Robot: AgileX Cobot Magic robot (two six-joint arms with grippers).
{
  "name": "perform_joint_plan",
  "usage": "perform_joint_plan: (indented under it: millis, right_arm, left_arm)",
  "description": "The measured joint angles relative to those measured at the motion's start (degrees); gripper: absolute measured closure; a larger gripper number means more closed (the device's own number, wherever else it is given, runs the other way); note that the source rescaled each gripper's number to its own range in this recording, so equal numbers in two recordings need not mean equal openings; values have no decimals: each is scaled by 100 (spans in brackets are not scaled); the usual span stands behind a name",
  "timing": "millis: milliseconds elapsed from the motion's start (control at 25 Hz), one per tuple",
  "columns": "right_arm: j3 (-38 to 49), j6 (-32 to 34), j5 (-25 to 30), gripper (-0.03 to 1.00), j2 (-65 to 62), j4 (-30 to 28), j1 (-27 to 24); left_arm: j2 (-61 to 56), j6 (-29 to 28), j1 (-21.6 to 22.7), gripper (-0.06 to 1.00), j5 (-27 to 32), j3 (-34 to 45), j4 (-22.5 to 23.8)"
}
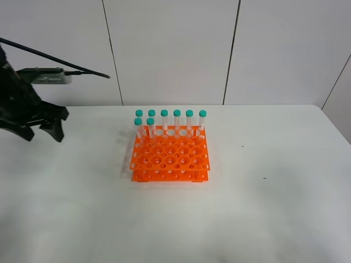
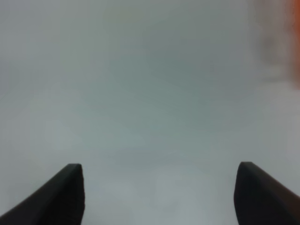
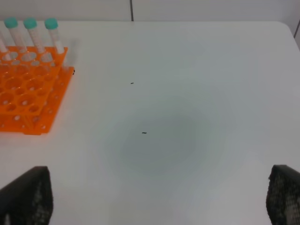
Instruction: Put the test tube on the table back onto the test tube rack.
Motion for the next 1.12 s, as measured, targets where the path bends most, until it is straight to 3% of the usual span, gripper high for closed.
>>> perform_joint_plan:
  millis: [120, 320, 880, 1120]
  right_arm:
    - [0, 0, 0, -3, 0, 0, 0]
    - [0, 0, 0, -3, 0, 0, 0]
    - [0, 0, 0, -3, 0, 0, 0]
    - [0, 0, 0, -3, 0, 0, 0]
  left_arm:
    - [-35, 0, 462, 5, 334, 0, 55]
    - [-754, 0, 551, 5, 511, 388, -41]
    - [-5802, 0, 551, 5, 509, 3825, -184]
    - [-7510, 0, 551, 5, 418, 4308, -232]
